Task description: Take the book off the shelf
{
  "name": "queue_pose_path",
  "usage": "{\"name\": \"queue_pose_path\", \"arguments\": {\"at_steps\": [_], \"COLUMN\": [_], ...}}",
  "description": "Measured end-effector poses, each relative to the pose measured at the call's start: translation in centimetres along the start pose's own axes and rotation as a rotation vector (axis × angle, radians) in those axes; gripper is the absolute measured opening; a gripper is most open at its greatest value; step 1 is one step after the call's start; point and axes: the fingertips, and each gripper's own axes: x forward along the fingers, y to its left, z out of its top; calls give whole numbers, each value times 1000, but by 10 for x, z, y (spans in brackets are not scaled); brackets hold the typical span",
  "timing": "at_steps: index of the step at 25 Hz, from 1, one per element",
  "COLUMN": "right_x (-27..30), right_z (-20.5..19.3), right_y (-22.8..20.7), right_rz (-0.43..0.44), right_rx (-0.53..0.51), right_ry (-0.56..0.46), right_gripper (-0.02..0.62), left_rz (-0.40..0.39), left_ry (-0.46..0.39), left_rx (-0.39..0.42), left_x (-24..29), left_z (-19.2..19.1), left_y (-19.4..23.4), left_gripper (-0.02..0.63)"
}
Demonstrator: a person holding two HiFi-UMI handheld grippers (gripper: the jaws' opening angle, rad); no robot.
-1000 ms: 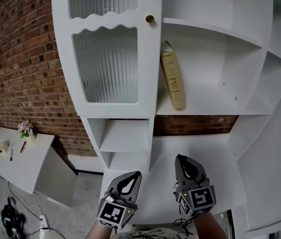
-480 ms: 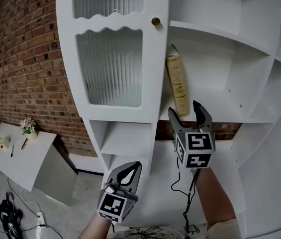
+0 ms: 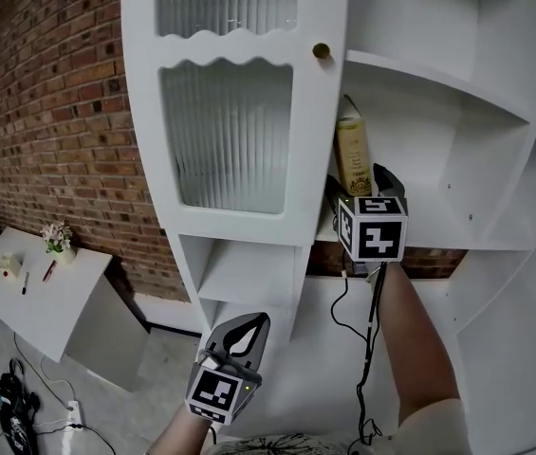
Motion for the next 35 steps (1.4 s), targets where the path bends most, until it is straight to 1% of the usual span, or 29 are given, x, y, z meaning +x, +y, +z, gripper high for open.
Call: {"name": "queue_pose_path", "arguments": {"at_steps": [5,6,8,12,15,17,21,26,30,35], "right_x": [22,24,26,23,21,17,1,-33,-65,-106], "right_z": [-2,-2,-3,-4,-3,-2,-1,1,5,2], "right_y": [-1,-1,-3,-13,-14,-13,-11,-7,-4,-1], "right_rz": [-4,-2,-10,-55,-54,-39,-9,-4,1,39], "right_rx": [-11,-18,-34,-58,-67,-66,-68,-119,-155,-148], "right_ry": [49,55,61,48,42,42,27,-12,-59,-108], "right_gripper": [380,364,287,234,231,230,229,229,229,229], "left_rz": [3,3,4,24,31,35,29,9,17,-28], "left_ry": [16,14,11,16,26,20,20,-8,-8,-7], "left_rx": [-4,-7,-12,-28,-39,-35,-53,-32,-33,-47], "left_x": [1,1,1,0,-1,-1,-2,-9,-14,-22], "left_z": [-6,-6,-6,-8,-10,-8,-8,2,2,2], "left_y": [3,3,5,10,11,11,7,-4,-10,-34], "left_gripper": [12,12,12,12,12,12,12,12,12,12]}}
